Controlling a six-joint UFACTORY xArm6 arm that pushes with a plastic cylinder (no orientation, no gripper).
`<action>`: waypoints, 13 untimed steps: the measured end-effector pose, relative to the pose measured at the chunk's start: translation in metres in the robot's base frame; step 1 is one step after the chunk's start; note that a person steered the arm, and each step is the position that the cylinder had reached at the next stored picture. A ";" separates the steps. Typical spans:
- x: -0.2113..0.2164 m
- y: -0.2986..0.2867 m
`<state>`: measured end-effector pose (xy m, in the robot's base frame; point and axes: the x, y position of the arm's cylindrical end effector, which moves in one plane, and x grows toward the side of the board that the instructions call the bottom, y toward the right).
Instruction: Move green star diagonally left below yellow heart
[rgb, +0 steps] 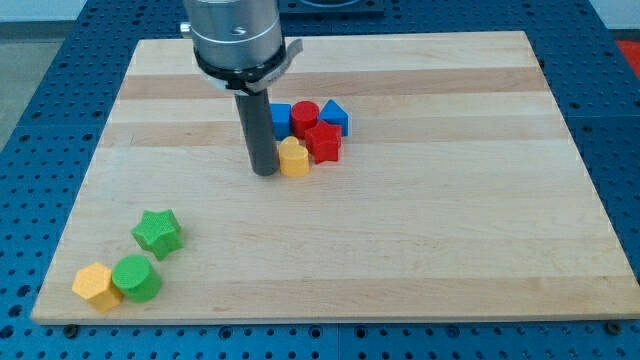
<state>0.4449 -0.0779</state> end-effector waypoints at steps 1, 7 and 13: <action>0.000 0.010; 0.047 -0.227; 0.059 -0.051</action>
<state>0.5038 -0.1293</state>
